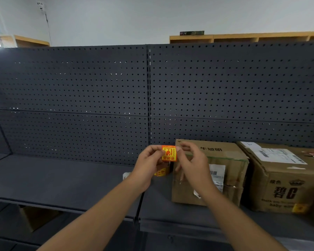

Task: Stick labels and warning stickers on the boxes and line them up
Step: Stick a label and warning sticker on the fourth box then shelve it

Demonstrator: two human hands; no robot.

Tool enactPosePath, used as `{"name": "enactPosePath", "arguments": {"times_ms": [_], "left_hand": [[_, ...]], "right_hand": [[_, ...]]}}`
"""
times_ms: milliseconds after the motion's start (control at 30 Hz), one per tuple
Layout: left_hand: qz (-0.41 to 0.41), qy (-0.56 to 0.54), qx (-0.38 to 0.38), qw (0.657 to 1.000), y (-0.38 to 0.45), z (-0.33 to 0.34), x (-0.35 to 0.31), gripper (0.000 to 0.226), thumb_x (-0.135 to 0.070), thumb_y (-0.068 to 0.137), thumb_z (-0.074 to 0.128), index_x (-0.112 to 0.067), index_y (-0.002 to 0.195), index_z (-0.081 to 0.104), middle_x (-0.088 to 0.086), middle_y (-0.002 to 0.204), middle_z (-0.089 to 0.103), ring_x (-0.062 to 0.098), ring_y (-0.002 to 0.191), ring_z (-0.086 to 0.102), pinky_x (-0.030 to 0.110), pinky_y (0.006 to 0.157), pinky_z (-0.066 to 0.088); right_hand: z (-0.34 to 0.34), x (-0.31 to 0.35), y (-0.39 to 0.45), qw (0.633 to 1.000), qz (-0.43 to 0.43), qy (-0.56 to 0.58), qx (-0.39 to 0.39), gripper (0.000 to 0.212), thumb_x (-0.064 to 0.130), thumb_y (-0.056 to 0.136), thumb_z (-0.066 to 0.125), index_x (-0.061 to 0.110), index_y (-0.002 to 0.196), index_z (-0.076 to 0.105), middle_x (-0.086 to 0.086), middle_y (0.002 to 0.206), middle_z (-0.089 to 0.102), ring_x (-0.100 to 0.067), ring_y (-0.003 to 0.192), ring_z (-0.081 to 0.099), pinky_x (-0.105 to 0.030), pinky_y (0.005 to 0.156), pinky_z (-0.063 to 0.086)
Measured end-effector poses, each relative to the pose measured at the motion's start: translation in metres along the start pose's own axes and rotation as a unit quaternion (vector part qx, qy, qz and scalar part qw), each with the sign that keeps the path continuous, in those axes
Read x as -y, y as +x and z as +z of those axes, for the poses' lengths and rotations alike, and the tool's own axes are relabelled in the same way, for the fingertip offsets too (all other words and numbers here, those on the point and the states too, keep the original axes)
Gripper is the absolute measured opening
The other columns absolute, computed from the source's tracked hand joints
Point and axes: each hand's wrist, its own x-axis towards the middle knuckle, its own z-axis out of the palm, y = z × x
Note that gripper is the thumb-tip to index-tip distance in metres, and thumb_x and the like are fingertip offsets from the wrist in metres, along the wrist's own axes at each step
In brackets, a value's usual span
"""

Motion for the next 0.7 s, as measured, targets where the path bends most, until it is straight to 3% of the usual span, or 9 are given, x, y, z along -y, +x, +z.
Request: {"name": "enactPosePath", "arguments": {"times_ms": [67, 167, 233, 300, 467, 567, 700], "left_hand": [[0.025, 0.058, 0.012, 0.998, 0.001, 0.006, -0.002, 0.006, -0.013, 0.102, 0.062, -0.013, 0.105, 0.068, 0.013, 0.108, 0.072, 0.025, 0.102, 0.068, 0.042, 0.091, 0.06], [0.067, 0.131, 0.037, 0.988, -0.001, 0.016, -0.007, 0.009, -0.015, 0.104, 0.06, -0.013, 0.107, 0.068, 0.003, 0.099, 0.07, 0.014, 0.09, 0.066, 0.034, 0.08, 0.058], [0.091, 0.169, 0.053, 0.98, -0.001, 0.022, -0.011, 0.009, -0.017, 0.103, 0.061, -0.015, 0.108, 0.069, 0.003, 0.099, 0.07, 0.012, 0.087, 0.066, 0.028, 0.074, 0.056], [0.109, 0.197, 0.063, 0.972, -0.002, 0.029, -0.014, 0.008, -0.02, 0.102, 0.064, -0.021, 0.108, 0.07, 0.0, 0.103, 0.072, 0.011, 0.089, 0.068, 0.026, 0.075, 0.057], [0.135, 0.192, 0.032, 0.972, -0.008, 0.055, -0.011, 0.02, -0.039, 0.098, 0.068, -0.027, 0.113, 0.067, -0.009, 0.111, 0.071, 0.005, 0.106, 0.066, 0.027, 0.093, 0.056], [0.122, 0.159, 0.015, 0.98, -0.014, 0.081, -0.01, 0.026, -0.043, 0.102, 0.06, -0.029, 0.123, 0.059, -0.012, 0.116, 0.065, 0.0, 0.109, 0.061, 0.019, 0.089, 0.05], [0.138, 0.116, -0.014, 0.984, -0.011, 0.107, -0.013, 0.032, -0.028, 0.104, 0.06, -0.029, 0.134, 0.048, -0.013, 0.123, 0.06, -0.006, 0.106, 0.058, 0.011, 0.081, 0.046]], "right_hand": [[-0.011, 0.005, 0.011, 1.0, 0.008, -0.01, 0.02, 0.025, 0.034, 0.1, 0.066, 0.021, 0.122, 0.066, 0.007, 0.107, 0.067, -0.015, 0.058, 0.064, -0.024, 0.044, 0.048], [-0.029, 0.009, 0.029, 0.993, -0.001, -0.067, 0.098, 0.014, 0.03, 0.095, 0.073, 0.017, 0.101, 0.075, 0.007, 0.085, 0.069, 0.0, 0.059, 0.057, -0.017, 0.053, 0.046], [-0.042, 0.012, 0.037, 0.987, -0.002, -0.065, 0.144, 0.011, 0.022, 0.095, 0.075, 0.012, 0.091, 0.077, 0.011, 0.07, 0.067, 0.002, 0.056, 0.056, -0.014, 0.055, 0.043], [-0.054, 0.014, 0.041, 0.986, -0.014, -0.072, 0.152, 0.01, 0.022, 0.094, 0.076, 0.015, 0.088, 0.078, 0.01, 0.069, 0.069, 0.002, 0.058, 0.056, -0.016, 0.057, 0.044], [-0.067, 0.014, 0.039, 0.993, -0.046, -0.081, 0.079, 0.008, 0.022, 0.093, 0.076, 0.019, 0.089, 0.081, 0.004, 0.076, 0.075, -0.002, 0.066, 0.063, -0.02, 0.061, 0.048], [-0.068, 0.013, 0.036, 0.997, -0.052, -0.06, 0.014, 0.008, 0.021, 0.093, 0.076, 0.019, 0.088, 0.082, 0.006, 0.077, 0.076, -0.004, 0.066, 0.065, -0.02, 0.059, 0.049], [-0.079, 0.017, 0.036, 0.997, -0.051, -0.033, -0.053, 0.006, 0.022, 0.093, 0.076, 0.022, 0.089, 0.081, 0.009, 0.076, 0.076, -0.007, 0.069, 0.068, -0.026, 0.058, 0.055]]}}
